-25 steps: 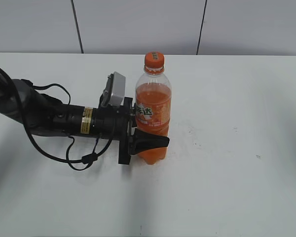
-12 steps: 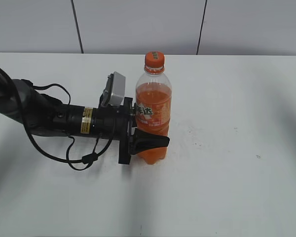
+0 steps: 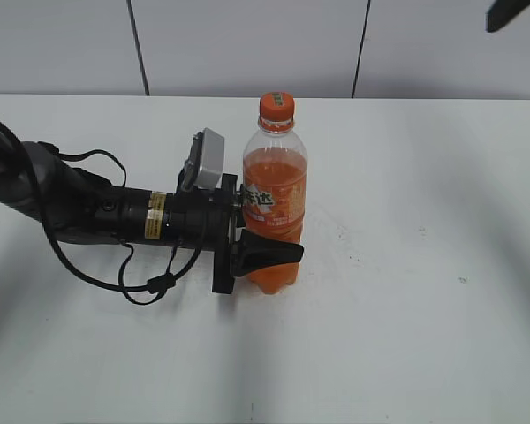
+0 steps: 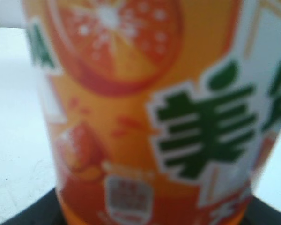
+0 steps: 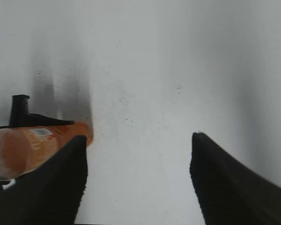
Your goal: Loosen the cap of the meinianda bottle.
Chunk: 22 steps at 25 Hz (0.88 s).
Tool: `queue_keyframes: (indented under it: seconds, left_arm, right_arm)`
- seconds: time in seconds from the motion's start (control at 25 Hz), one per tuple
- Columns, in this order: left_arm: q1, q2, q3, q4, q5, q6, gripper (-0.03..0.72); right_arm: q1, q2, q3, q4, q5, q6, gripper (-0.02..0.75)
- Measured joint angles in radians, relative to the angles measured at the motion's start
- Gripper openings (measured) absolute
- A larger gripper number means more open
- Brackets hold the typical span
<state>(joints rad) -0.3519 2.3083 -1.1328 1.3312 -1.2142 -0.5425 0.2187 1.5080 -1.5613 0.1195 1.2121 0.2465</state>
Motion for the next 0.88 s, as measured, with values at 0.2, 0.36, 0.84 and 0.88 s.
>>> queue_keyframes:
  seconds: [0.2, 0.36, 0.84, 0.88]
  left_arm:
    - [0.0, 0.0, 0.0, 0.0, 0.0, 0.0, 0.39]
    - [0.0, 0.0, 0.0, -0.001, 0.001, 0.0, 0.39]
    - [0.0, 0.0, 0.0, -0.003, 0.001, 0.0, 0.39]
    - [0.0, 0.0, 0.0, -0.003, 0.001, 0.0, 0.39]
  right_arm:
    - [0.164, 0.088, -0.102, -0.006, 0.002, 0.111, 0.514]
    - [0.277, 0.146, -0.174, -0.015, 0.002, 0.193, 0.514]
    - [0.442, 0.258, -0.211, -0.051, 0.004, 0.28, 0.514]
    - [0.449, 0.262, -0.211, -0.052, 0.004, 0.28, 0.514]
